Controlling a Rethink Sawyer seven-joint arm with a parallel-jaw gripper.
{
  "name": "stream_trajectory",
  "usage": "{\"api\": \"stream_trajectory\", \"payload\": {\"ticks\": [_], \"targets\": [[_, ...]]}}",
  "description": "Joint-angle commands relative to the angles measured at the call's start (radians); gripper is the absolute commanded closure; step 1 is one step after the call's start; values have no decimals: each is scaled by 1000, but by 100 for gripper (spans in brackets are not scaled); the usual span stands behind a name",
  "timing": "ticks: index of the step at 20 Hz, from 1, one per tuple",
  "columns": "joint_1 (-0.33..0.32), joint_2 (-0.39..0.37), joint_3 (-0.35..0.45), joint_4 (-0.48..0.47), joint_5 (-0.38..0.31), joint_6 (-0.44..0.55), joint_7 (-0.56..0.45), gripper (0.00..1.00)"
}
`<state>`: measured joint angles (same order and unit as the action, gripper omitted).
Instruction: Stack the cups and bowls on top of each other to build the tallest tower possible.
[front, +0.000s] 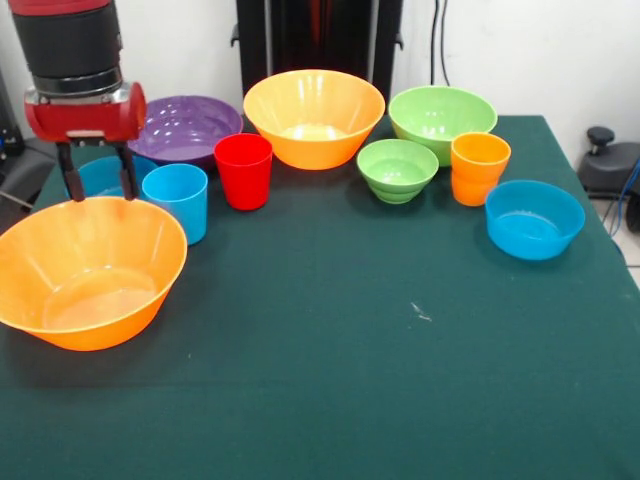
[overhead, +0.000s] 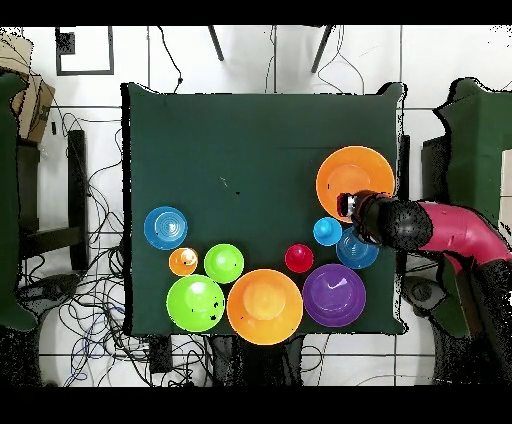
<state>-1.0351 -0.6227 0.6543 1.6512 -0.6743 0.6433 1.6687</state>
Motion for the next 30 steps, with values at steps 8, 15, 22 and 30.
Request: {"api": "stream_trajectory", "payload": {"ticks": [8,15,22,30], "targets": [[188,-141,-98,124,-79,-134,89,0],[218,-74,-116,88,-60,-144,78,0],[209,-69,-116,88,-25,-120,43,0],[223,-21,-140,65,-34,-148,60,0]]}}
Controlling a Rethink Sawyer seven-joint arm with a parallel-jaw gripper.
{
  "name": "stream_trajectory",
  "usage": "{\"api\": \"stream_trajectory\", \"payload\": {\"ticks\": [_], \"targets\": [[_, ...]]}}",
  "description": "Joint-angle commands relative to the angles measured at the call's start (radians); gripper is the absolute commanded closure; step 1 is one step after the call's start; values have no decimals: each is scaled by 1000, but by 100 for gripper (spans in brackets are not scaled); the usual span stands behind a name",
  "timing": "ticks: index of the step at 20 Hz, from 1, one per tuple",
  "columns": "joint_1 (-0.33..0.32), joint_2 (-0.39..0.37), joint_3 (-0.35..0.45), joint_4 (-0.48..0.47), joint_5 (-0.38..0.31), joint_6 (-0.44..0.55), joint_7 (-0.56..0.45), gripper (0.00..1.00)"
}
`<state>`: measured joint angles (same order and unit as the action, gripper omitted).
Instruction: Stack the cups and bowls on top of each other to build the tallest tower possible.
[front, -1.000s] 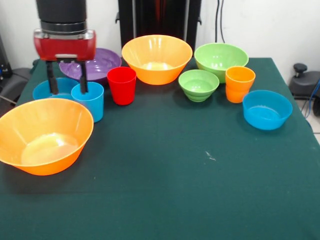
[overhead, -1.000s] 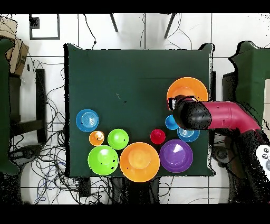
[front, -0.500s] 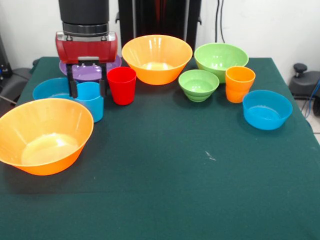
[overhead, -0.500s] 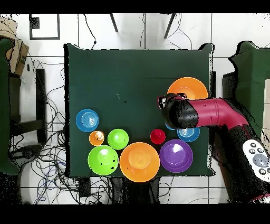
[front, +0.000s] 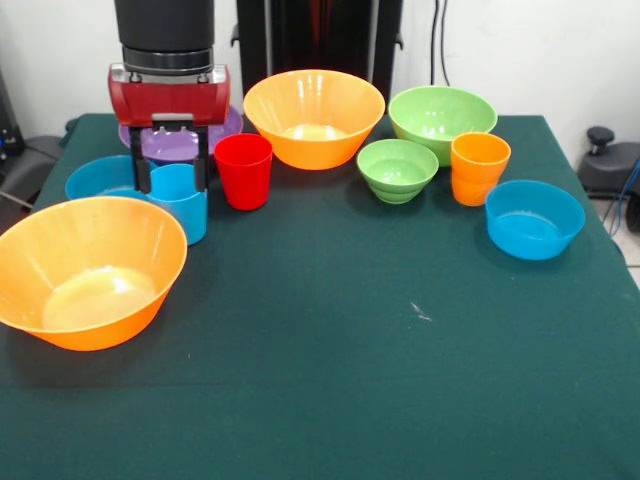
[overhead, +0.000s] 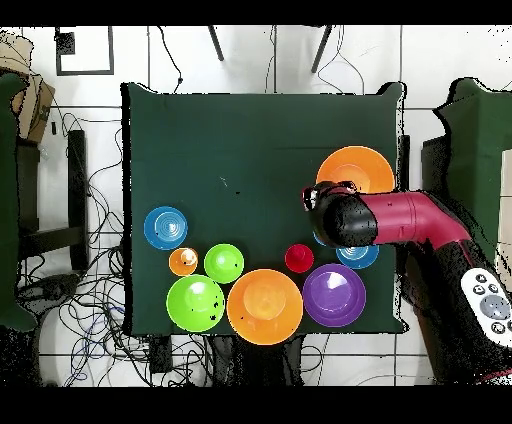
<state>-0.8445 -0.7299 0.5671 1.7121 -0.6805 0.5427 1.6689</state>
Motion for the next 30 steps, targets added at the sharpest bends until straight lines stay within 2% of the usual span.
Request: {"api": "stream_trajectory", "payload": {"ticks": [1,11,20,30], "targets": [[34,93,-54,-2,-28,-48,56,0],[70,163,-98,-51,-48,-82,82,0],[60,234,-110,-91,-46,-117,49,0],[18,201,-72,-63,1,-57,-11,0]]}}
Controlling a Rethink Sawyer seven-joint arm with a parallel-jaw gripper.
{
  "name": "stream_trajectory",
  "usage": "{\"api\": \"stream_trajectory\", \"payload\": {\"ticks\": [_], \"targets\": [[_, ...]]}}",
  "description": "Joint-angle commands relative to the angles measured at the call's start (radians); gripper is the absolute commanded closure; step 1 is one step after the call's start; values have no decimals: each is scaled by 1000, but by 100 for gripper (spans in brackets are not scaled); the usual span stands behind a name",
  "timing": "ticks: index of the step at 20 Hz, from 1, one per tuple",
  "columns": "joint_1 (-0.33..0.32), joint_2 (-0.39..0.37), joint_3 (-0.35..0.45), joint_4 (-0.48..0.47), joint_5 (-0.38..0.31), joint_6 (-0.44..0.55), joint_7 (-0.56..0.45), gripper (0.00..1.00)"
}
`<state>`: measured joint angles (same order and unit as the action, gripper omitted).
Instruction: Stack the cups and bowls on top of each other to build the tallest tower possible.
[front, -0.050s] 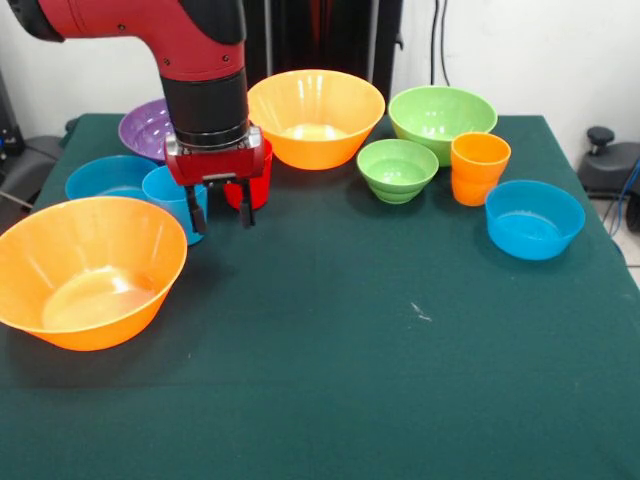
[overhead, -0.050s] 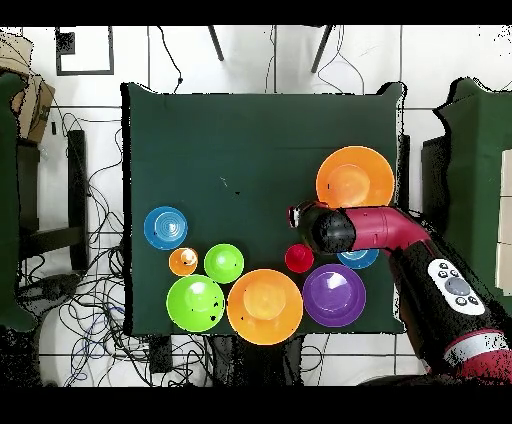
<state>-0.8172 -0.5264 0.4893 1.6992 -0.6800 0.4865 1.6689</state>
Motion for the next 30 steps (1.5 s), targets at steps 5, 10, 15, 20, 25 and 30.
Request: {"api": "stream_trajectory", "payload": {"ticks": [5,10,15,20,25,30], "targets": [[-26,-71,21,1,31,36,-26,0],[-31,-99,29,15,50,54,-33,0],[-34,-117,32,29,71,64,-39,0],[-29,-68,21,-2,55,35,-37,0],[-17,-40,8,-28,34,11,-29,0],[-4,10,0,-73,15,-14,-24,0]]}}
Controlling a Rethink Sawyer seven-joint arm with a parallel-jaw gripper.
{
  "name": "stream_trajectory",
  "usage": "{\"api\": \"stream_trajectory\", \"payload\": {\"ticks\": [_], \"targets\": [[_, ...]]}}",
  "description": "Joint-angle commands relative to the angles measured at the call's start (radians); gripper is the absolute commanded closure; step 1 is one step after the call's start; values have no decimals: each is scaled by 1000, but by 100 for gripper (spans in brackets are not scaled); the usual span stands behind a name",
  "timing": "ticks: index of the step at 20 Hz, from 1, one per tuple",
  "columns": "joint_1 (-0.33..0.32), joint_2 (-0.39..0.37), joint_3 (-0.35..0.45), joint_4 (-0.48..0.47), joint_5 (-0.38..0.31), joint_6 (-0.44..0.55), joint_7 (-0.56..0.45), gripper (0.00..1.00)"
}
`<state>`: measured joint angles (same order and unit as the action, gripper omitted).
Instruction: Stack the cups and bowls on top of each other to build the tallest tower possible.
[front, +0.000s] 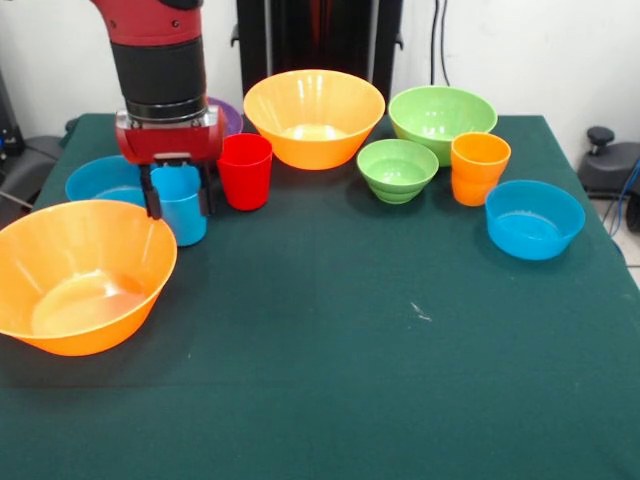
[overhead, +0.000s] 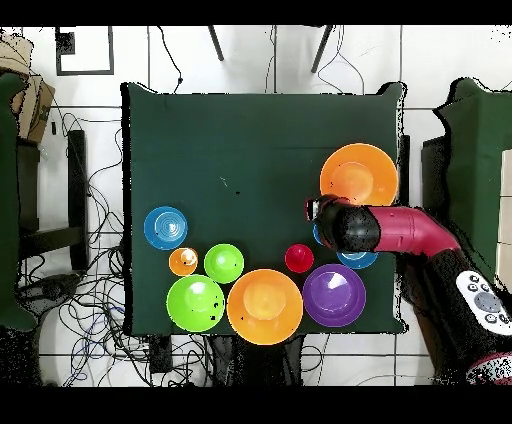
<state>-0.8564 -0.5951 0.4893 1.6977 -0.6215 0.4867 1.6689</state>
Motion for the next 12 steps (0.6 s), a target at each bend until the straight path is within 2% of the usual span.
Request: {"api": "stream_trajectory", "payload": {"ticks": [1,7,12], "targets": [[33,85,2,-80,-45,-13,-30,0],[25,97,12,-104,-46,-2,-55,0],[35,45,-5,-84,-62,-22,-36,0]]}}
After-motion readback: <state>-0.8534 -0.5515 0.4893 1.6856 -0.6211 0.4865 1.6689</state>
